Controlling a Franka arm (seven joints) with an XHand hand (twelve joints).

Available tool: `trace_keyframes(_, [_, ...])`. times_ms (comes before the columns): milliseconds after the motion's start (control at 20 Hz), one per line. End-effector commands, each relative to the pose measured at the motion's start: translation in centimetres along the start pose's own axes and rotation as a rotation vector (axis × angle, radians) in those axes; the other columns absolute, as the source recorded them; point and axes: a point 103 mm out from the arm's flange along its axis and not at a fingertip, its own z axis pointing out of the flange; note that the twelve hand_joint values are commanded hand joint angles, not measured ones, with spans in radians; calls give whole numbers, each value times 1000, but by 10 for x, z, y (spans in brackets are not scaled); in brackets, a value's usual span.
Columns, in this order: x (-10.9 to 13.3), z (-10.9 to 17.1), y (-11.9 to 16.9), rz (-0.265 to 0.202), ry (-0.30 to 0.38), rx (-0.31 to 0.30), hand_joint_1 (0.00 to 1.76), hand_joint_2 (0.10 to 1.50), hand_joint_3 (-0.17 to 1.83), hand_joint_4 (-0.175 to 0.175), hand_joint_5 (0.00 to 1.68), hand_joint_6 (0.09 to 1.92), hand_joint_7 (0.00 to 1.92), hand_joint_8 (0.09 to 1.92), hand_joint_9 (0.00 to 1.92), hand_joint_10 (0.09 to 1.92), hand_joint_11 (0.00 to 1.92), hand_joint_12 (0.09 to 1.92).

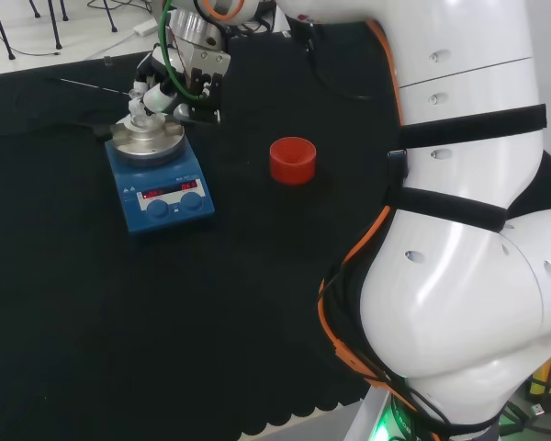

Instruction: Place the round-bottom flask on the heater.

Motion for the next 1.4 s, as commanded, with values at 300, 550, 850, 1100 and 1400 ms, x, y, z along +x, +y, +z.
trace_keyframes(300, [-5, 5, 1, 11, -4, 10, 1083, 694, 857, 49, 1020, 1202, 462, 559, 627, 535, 183, 1330])
trace_keyframes(550, [-5, 5, 0, 13, 2, 11, 1080, 706, 839, 47, 1013, 1202, 458, 558, 624, 536, 181, 1333])
trace_keyframes(850, [-6, 1, -2, -1, 28, 12, 1045, 850, 572, 91, 961, 1160, 434, 571, 595, 553, 155, 1344])
trace_keyframes(1100, [-4, -5, -2, -22, 26, 18, 919, 675, 728, -1, 640, 939, 382, 572, 546, 569, 102, 1348])
trace_keyframes(1400, [-5, -8, -6, -24, 25, 20, 855, 596, 767, -12, 485, 761, 332, 584, 498, 592, 53, 1361])
